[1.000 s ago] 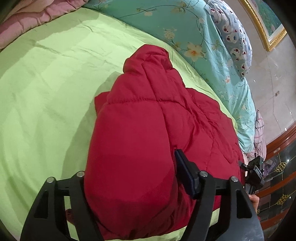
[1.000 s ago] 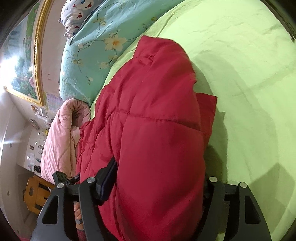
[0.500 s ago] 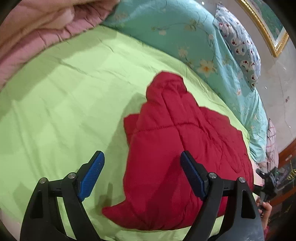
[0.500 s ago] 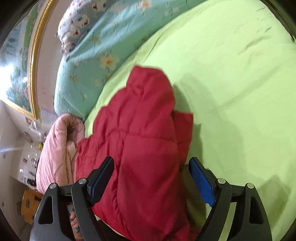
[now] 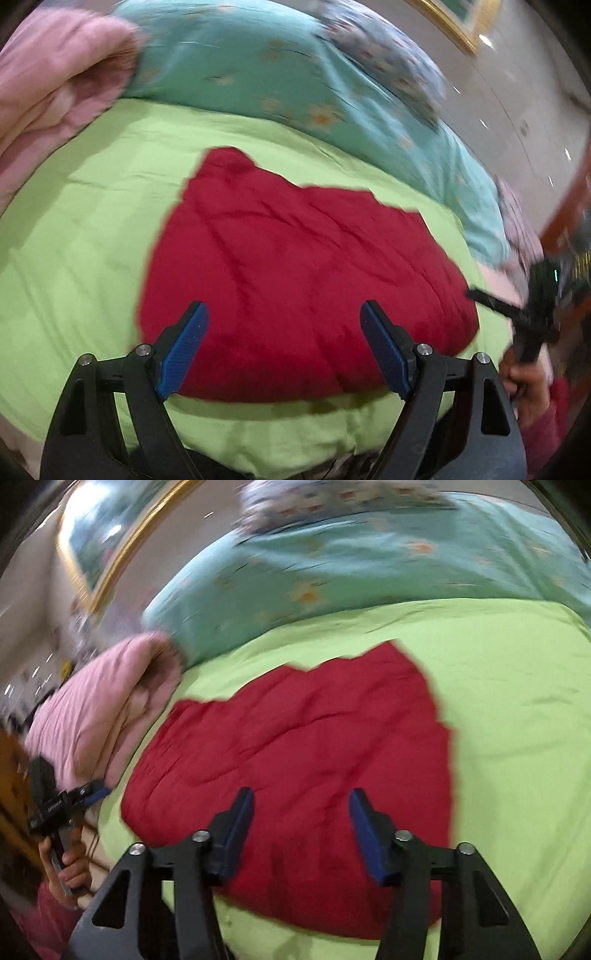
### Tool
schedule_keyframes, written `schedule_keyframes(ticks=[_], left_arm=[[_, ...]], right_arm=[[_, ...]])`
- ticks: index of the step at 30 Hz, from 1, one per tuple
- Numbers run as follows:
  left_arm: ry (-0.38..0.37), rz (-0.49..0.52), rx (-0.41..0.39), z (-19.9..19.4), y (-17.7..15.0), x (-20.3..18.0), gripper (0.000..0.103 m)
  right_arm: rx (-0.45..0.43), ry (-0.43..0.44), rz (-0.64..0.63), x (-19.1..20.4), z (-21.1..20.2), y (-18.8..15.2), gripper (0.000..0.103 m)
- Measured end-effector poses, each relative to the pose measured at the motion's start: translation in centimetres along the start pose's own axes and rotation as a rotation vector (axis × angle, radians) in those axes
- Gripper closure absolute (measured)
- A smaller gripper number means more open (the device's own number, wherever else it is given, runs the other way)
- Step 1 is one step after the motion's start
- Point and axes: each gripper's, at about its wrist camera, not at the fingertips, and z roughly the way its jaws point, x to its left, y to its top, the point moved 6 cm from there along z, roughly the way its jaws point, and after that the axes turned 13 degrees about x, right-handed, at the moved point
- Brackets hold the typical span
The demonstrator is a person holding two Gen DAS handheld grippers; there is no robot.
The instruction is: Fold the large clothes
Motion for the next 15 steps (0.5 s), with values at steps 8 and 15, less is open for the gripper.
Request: schedule_keyframes(ticks=[8, 15], left_arm=[[0.073, -0.005, 0.057, 4.7, -1.6, -0.8, 0.019], [0.122, 0.027, 0.063, 7.8, -0.1, -0.4, 0.018]], right_arm=[[0.099, 0.015, -0.215, 7.0, 5.5, 0.5, 0.05], [0.177, -0.113, -0.223, 5.9, 9.5, 3.6, 0.053]])
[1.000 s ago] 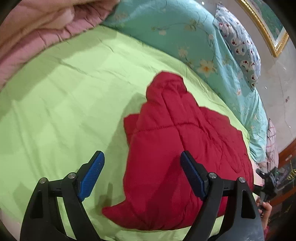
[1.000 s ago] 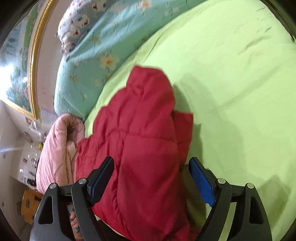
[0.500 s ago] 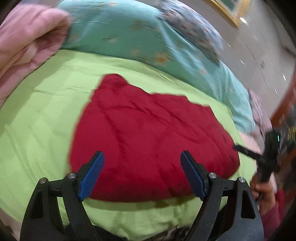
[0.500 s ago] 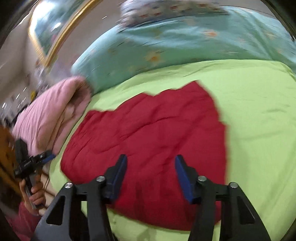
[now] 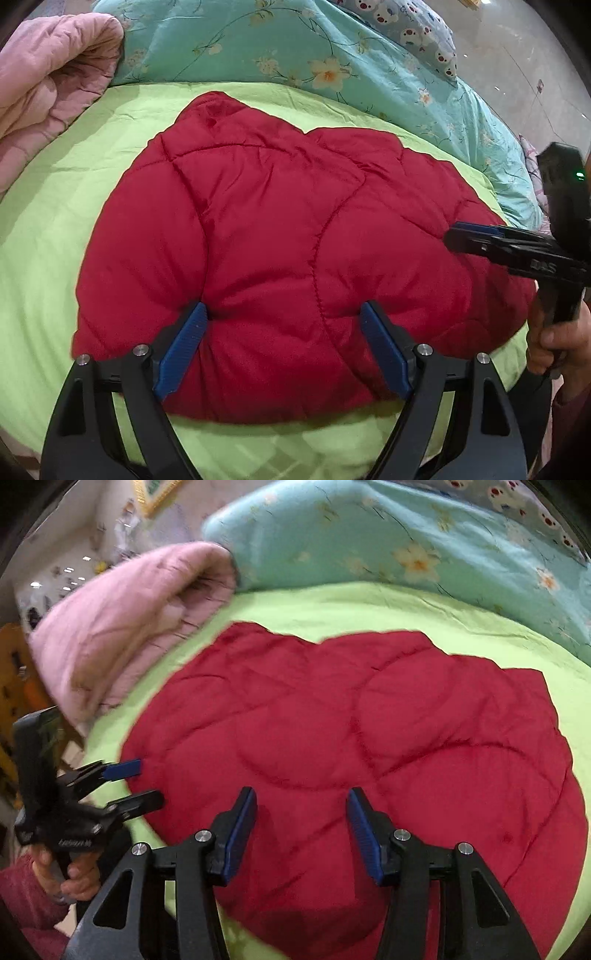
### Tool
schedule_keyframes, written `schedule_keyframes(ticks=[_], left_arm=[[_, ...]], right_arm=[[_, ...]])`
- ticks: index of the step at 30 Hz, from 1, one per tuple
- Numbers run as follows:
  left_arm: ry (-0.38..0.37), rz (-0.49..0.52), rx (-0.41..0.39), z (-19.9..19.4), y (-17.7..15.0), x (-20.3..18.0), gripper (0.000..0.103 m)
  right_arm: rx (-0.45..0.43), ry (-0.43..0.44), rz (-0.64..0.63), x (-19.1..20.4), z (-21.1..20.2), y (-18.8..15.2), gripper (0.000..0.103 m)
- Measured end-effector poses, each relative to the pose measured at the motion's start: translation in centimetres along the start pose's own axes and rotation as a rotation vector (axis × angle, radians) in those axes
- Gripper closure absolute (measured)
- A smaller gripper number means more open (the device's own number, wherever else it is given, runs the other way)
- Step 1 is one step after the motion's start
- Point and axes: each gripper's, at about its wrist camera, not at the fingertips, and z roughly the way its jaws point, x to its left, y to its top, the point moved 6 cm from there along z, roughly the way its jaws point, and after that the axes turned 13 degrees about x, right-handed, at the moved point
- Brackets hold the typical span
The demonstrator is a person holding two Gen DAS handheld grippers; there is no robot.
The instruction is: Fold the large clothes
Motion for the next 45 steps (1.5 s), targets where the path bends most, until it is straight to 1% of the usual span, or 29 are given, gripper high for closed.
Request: schedule_keyframes(ticks=[2, 6, 8, 11, 12, 14, 16, 18, 20, 22, 24, 25, 26, 27, 29, 31, 32, 34, 36, 40, 44, 45], left_arm=[[-0.004, 0.004, 0.002, 0.5, 1.1, 0.0, 0.018], [0.024, 0.021, 0.009, 1.5, 3.1, -0.2, 0.015], [0.036, 0.012, 0.013, 2.1, 4.0, -0.1, 0.014], [0.049, 0.006, 0.021, 2.8, 4.4, 0.1, 0.012], [0.055, 0.007, 0.038, 2.9, 4.5, 0.1, 0.012], [0.04, 0.005, 0.064, 2.3, 5.1, -0.1, 0.012], [0.002, 0.002, 0.079, 1.7, 6.3, -0.2, 0.012], [-0.019, -0.011, 0.091, 1.7, 7.8, -0.2, 0.013], [-0.028, -0.038, 0.1, 2.2, 9.9, -0.2, 0.013], [0.002, -0.062, 0.118, 3.3, 12.0, 0.0, 0.018], [0.02, -0.091, 0.147, 4.6, 13.3, 0.6, 0.022], [0.024, -0.121, 0.183, 5.8, 14.0, 1.1, 0.023], [0.029, -0.139, 0.203, 6.7, 14.4, 1.6, 0.025], [0.04, -0.155, 0.215, 7.3, 14.7, 2.0, 0.028], [0.049, -0.186, 0.244, 8.7, 15.1, 2.9, 0.028], [0.052, -0.211, 0.248, 9.7, 15.4, 3.6, 0.028], [0.053, -0.218, 0.256, 10.2, 15.5, 3.9, 0.028], [0.06, -0.221, 0.266, 11.0, 15.6, 4.2, 0.026], [0.062, -0.223, 0.275, 11.6, 15.6, 4.3, 0.026], [0.059, -0.227, 0.287, 12.0, 15.6, 4.5, 0.025], [0.06, -0.218, 0.287, 10.6, 15.2, 4.2, 0.025], [0.052, -0.216, 0.279, 10.1, 15.6, 4.1, 0.026]], right_arm=[[0.007, -0.027, 0.034, -1.3, 0.9, 0.5, 0.053], [-0.002, -0.048, 0.142, -4.6, 2.1, 1.4, 0.053], [-0.009, -0.057, 0.175, -5.6, 2.3, 1.5, 0.053], [-0.024, -0.044, 0.239, -7.3, 2.8, 1.6, 0.053], [-0.024, -0.03, 0.265, -7.8, 3.0, 1.6, 0.055], [-0.017, -0.007, 0.302, -8.5, 2.6, 1.7, 0.061], [-0.039, 0.028, 0.307, -8.6, 1.2, 2.1, 0.058], [-0.059, 0.01, 0.306, -8.9, 0.1, 2.6, 0.058], [-0.056, -0.001, 0.3, -9.4, -0.1, 3.4, 0.057], [-0.037, -0.028, 0.306, -10.3, 0.2, 4.1, 0.057], [-0.003, -0.041, 0.315, -11.4, 1.4, 5.2, 0.057], [0.005, -0.054, 0.326, -12.0, 1.7, 5.4, 0.057], [0.012, -0.072, 0.337, -12.9, 1.9, 5.6, 0.057], [0.018, -0.081, 0.344, -13.6, 2.0, 5.5, 0.057], [0.028, -0.082, 0.37, -14.9, 2.5, 5.6, 0.057], [0.032, -0.056, 0.414, -16.5, 3.3, 5.6, 0.056], [0.045, -0.049, 0.441, -17.0, 3.6, 5.5, 0.056], [0.037, -0.042, 0.487, -18.4, 4.1, 5.2, 0.056], [0.029, -0.045, 0.506, -19.1, 4.3, 5.1, 0.056], [0.025, -0.027, 0.557, -20.1, 4.7, 4.5, 0.058], [0.033, -0.039, 0.587, -20.3, 3.8, 4.1, 0.058], [0.028, -0.044, 0.591, -20.2, 3.2, 4.0, 0.057]])
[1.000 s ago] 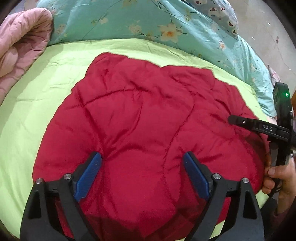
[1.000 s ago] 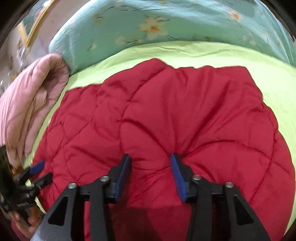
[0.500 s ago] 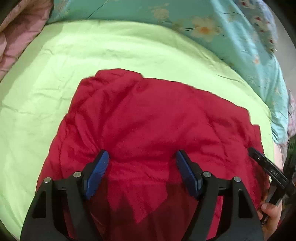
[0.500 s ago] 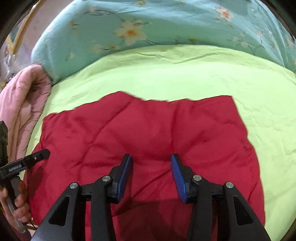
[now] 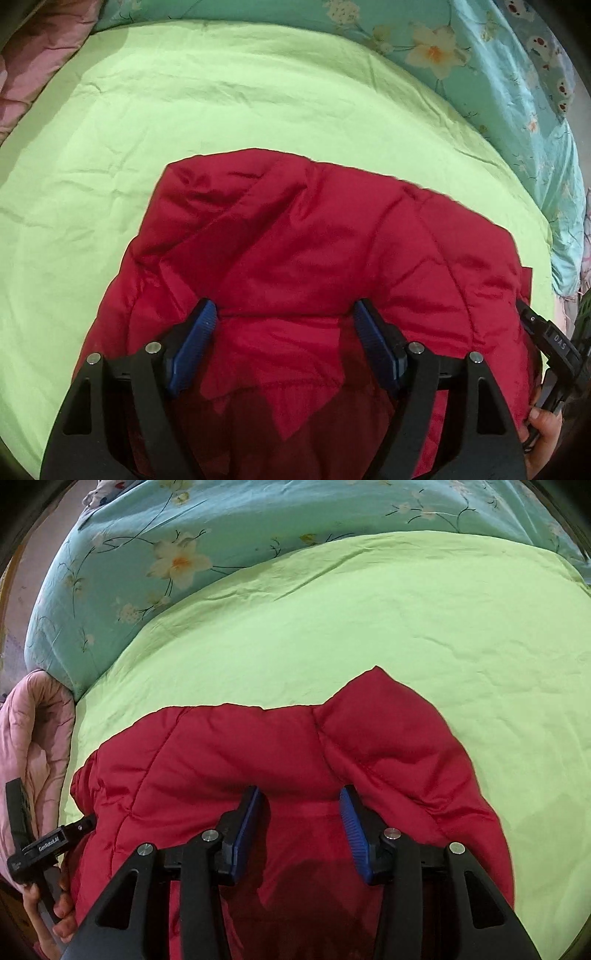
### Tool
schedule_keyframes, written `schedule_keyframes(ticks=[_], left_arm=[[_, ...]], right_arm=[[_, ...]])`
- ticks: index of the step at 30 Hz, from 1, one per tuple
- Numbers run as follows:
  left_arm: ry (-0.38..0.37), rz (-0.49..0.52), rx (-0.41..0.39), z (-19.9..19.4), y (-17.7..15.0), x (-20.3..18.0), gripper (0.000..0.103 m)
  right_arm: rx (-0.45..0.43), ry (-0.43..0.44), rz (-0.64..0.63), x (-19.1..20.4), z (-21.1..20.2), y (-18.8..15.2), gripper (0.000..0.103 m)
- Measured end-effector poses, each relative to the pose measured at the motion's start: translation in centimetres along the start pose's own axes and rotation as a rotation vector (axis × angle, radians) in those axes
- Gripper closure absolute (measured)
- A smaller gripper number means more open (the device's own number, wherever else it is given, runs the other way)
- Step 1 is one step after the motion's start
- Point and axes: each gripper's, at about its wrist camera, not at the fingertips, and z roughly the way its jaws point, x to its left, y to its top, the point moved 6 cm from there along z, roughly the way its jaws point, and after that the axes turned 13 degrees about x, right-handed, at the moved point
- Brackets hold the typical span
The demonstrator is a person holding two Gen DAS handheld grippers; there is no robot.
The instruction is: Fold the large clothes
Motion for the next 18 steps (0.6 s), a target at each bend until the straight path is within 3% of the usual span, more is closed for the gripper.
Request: schedule_keyframes(ticks=[3, 10, 15, 18], left_arm=[[-0.006, 0.023, -0.033, -2.0, -1.2, -0.5, 0.026], [0.044, 0.121, -0.139, -7.6, -7.5, -2.4, 0.026], [0.075, 0.171, -0.164, -8.8, -12.8, -2.7, 0.026], [0.114, 0.182, -0.153, -8.4, -15.0, -1.9, 0.025]], right_arm=[[-0.047, 0.001, 0.0, 0.5, -2.8, -1.5, 0.054], [-0.107, 0.063, -0.101, 2.6, -8.2, -7.5, 0.048], [-0.121, 0.052, -0.173, 3.8, -9.8, -12.5, 0.046], [-0.114, 0.007, -0.213, 3.7, -9.7, -15.5, 0.038]])
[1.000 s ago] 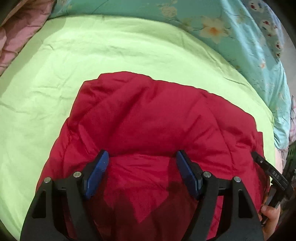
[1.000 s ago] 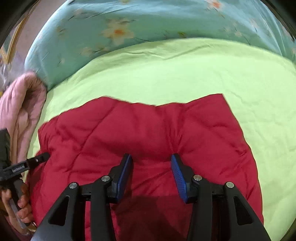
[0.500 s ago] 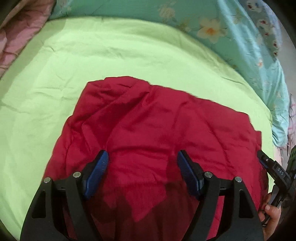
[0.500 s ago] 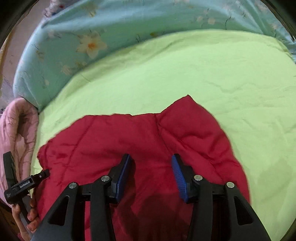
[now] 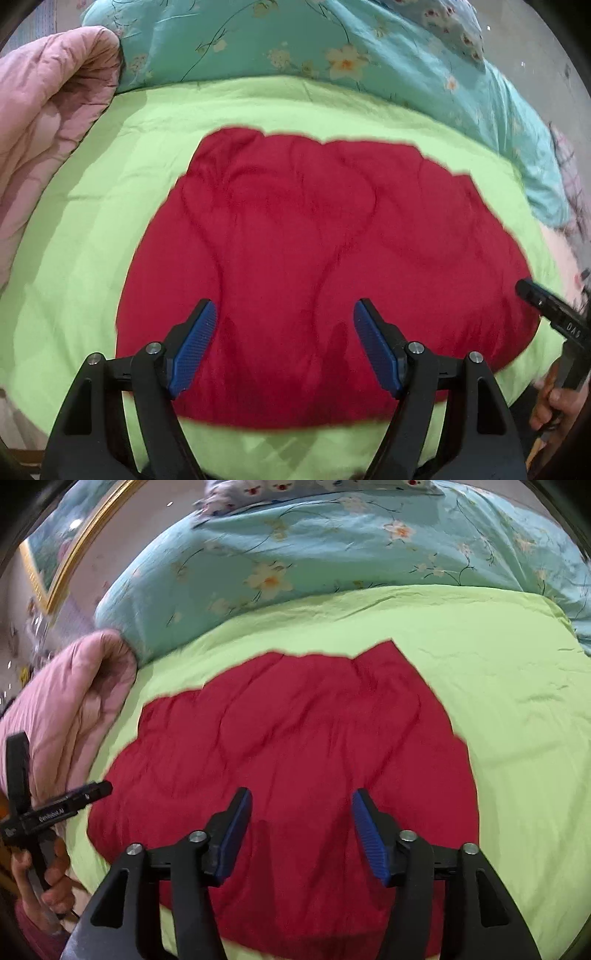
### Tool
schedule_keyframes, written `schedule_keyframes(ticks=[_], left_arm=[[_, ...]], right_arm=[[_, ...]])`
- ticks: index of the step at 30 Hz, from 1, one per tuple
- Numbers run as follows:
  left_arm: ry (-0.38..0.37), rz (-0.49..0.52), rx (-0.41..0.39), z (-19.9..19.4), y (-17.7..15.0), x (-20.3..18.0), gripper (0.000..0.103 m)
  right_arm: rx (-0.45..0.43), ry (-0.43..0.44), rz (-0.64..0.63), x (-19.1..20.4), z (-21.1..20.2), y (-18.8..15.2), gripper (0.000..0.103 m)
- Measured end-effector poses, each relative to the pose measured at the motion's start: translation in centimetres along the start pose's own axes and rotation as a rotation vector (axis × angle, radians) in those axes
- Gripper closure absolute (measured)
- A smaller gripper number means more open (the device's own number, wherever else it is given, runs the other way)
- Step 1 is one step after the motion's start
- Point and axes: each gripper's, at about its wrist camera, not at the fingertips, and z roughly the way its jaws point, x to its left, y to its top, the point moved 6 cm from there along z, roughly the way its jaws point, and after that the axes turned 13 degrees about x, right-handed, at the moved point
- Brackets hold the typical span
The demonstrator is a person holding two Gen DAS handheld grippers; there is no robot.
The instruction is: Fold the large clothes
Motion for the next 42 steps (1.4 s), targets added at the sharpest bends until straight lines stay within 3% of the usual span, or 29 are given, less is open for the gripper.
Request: schedule_keyframes(ticks=[4, 9, 15, 27, 31, 36, 40, 42], left_arm=[[0.009, -0.01, 0.027, 1.0, -3.0, 0.2, 0.026], [0.065, 0.02, 0.024, 2.4, -3.2, -0.2, 0.024], [0.072, 0.017, 0.033, 3.7, -3.6, 0.0, 0.019], [0.073, 0.005, 0.033, 4.6, -4.4, 0.3, 0.015], [0.077, 0.007, 0.035, 4.0, -4.6, 0.0, 0.015], [0.063, 0.005, 0.039, 3.5, -5.2, -0.1, 0.016], [0.004, -0.027, -0.033, 0.4, -5.6, 0.7, 0.016], [0.021, -0.055, -0.076, -0.9, -5.4, 1.8, 0.016]], right_arm=[[0.007, -0.104, -0.017, -1.0, 0.3, -2.8, 0.038], [0.017, -0.111, -0.013, -2.0, 1.2, -3.7, 0.038], [-0.001, -0.06, 0.066, -4.2, 2.1, -4.1, 0.037], [0.013, -0.135, 0.039, -3.2, 1.9, -4.5, 0.036], [-0.06, -0.134, 0.002, -1.5, -1.0, -4.5, 0.034], [-0.087, -0.126, -0.045, 0.1, -2.5, -5.1, 0.035], [-0.023, -0.145, -0.035, -0.6, -0.9, -5.4, 0.035], [-0.04, -0.123, -0.009, -1.2, -1.1, -5.2, 0.036]])
